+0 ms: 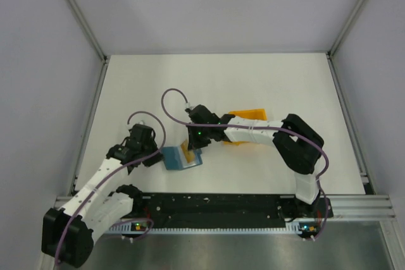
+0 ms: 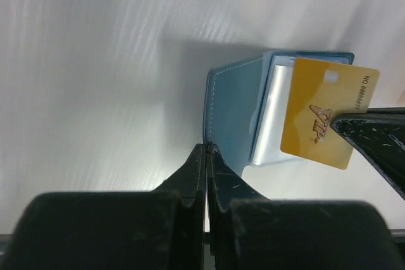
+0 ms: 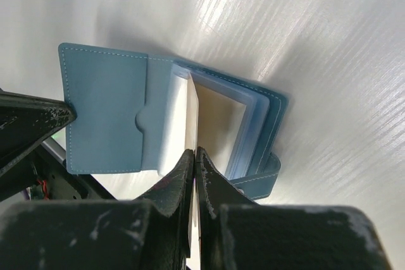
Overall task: Put the credit cards into the card holder
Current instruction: Turn over the card slot in the card holder.
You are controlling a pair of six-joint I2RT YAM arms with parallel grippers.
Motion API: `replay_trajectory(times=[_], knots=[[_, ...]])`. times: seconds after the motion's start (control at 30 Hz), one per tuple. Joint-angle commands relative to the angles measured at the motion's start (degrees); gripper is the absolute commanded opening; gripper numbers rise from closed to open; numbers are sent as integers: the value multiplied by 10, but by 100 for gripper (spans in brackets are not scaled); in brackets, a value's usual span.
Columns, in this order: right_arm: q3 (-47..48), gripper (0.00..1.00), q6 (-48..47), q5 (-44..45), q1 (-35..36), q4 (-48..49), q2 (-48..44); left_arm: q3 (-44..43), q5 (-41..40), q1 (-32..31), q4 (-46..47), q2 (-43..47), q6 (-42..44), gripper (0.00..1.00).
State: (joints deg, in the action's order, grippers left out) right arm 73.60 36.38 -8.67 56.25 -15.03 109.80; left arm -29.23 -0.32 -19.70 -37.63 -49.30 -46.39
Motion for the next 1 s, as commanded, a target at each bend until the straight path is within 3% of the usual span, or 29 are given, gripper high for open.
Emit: replay_trajectory(times=[0.0,0.3,0.73,0.97], knots=[[0,0,-13,30,4,-5,-53,10,-14,0,0,-6,-18,0],[-62,0,-18,13,-60,12,-103,23,-2,0,38,-38,-13,0],[-91,0,-7,-14,-62,38,-114,35,19,0,84,-63,-7,0],[-99,0,-13,15,-62,36,-135,38,29,0,109,-90,-8,0]])
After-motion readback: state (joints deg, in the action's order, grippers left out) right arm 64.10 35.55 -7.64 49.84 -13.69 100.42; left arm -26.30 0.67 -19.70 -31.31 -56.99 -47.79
